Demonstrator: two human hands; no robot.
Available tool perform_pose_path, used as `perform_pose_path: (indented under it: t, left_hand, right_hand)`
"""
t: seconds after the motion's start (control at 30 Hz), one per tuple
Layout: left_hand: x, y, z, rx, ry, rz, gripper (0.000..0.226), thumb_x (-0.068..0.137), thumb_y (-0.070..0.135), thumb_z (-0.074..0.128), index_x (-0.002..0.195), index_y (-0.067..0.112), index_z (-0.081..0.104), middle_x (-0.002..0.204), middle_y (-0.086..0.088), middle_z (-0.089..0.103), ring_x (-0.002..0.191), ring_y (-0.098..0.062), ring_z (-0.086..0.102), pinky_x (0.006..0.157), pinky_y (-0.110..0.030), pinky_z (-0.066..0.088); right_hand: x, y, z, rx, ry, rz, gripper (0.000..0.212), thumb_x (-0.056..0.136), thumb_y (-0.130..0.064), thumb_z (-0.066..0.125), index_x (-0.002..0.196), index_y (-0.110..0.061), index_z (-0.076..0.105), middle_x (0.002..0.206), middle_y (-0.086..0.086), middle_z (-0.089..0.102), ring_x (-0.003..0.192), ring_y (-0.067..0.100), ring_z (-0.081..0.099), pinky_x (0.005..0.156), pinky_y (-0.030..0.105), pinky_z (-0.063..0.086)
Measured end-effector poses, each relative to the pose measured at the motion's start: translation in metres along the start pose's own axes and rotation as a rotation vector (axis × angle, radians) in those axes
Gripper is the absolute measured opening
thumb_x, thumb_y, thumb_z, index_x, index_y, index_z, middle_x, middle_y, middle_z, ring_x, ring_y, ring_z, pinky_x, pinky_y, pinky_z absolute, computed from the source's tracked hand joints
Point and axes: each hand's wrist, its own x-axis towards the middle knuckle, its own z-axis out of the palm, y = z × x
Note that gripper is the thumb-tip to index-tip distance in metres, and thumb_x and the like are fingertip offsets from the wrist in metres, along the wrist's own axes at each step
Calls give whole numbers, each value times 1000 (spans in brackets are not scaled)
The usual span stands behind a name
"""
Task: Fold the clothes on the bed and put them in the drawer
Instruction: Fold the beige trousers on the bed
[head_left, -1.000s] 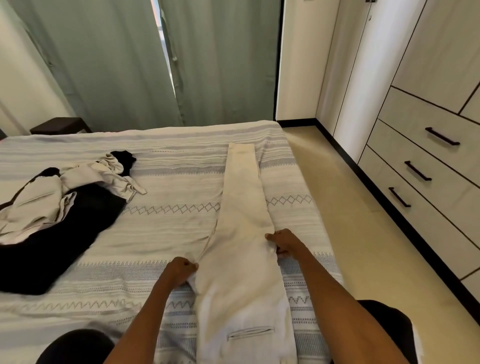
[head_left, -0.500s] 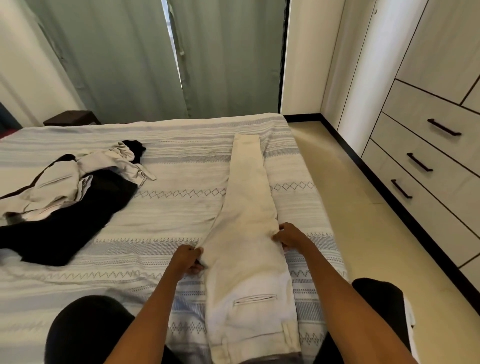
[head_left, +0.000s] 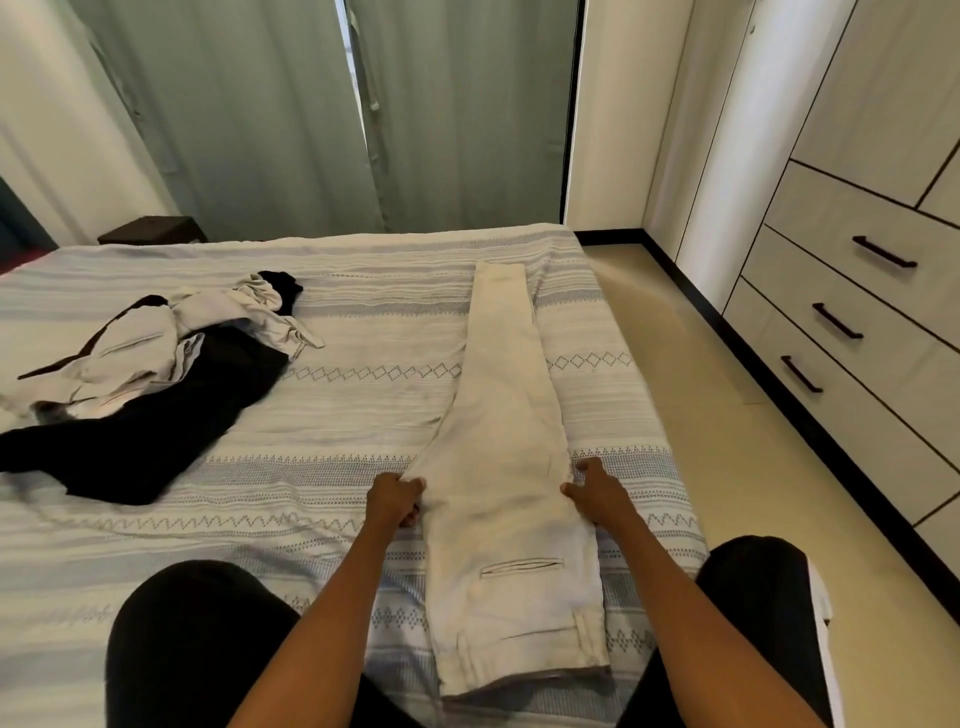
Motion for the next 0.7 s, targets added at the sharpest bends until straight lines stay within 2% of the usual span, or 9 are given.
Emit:
perform_pose_path:
  t: [0.1, 0.17, 0.23, 0.3, 0.4, 0.47, 0.53, 0.6, 0.7]
  left_hand:
    - [1, -4, 5, 57, 30, -6, 42, 76, 31, 71, 103, 0, 63, 85, -19, 70, 69, -33, 69, 66, -46, 61]
    - [-9, 4, 8, 206, 82, 52, 43, 80, 30, 68, 113, 5, 57, 103, -19, 66, 88, -38, 67, 79, -48, 58]
    - [-20, 13, 12, 491, 215, 268, 43, 89, 26, 63, 127, 9, 52, 122, -17, 58, 107, -38, 59, 90, -45, 50]
    - [-32, 22, 18, 702, 258, 618, 46, 93, 33, 57, 135, 15, 51, 131, -10, 56, 119, -34, 54, 98, -44, 43]
    - [-31, 8, 40, 854, 13, 859, 66, 95, 62, 37, 147, 22, 43, 151, -6, 45, 140, -30, 41, 112, -45, 31]
    - [-32, -19, 51, 980, -135, 840, 89, 87, 83, 21, 157, 28, 23, 165, -1, 13, 152, -26, 10, 121, -45, 3]
    - [-31, -38, 51, 990, -191, 859, 100, 80, 92, 19, 159, 29, 14, 164, 3, 1, 151, -26, -4, 118, -36, -13]
    - [-32, -42, 45, 1005, -195, 884, 108, 75, 95, 22, 159, 28, 12, 164, 2, -1, 151, -27, -7, 118, -34, -15]
    - [-35, -37, 43, 1058, -231, 884, 115, 69, 99, 27, 159, 29, 8, 164, 2, -5, 152, -27, -5, 120, -39, -11]
  right_hand:
    - [-7, -5, 6, -155, 111, -4, 52, 99, -44, 54, 138, -13, 39, 129, 18, 58, 114, 38, 59, 92, 42, 45]
    - [-10, -10, 8, -330, 251, -89, 51, 100, -42, 49, 143, -16, 40, 139, 13, 50, 121, 36, 52, 95, 44, 43]
    - [-7, -14, 12, -415, 367, -279, 52, 99, -41, 48, 145, -16, 45, 148, 11, 46, 131, 35, 46, 102, 46, 40]
    - [0, -19, 17, -422, 356, -419, 66, 95, -54, 33, 144, -13, 50, 152, 12, 45, 139, 35, 42, 109, 49, 36]
    - [1, -17, 35, -553, 126, -420, 103, 79, -76, -3, 158, -17, 27, 166, 6, 18, 154, 28, 14, 121, 49, 13]
    - [-3, -5, 49, -593, 101, -387, 117, 71, -87, -18, 161, -20, 14, 168, 3, 6, 155, 26, 2, 122, 52, 4]
    - [-7, 5, 56, -581, 127, -366, 106, 78, -85, -13, 161, -22, 9, 168, 2, 2, 155, 26, 0, 123, 53, 1]
    - [-9, 9, 56, -567, 144, -350, 90, 89, -79, 7, 161, -25, 4, 168, -2, -3, 155, 23, -5, 123, 50, -3]
    - [-10, 4, 52, -567, 126, -337, 90, 90, -80, 18, 161, -26, 10, 169, -3, 0, 155, 21, -2, 123, 48, 0]
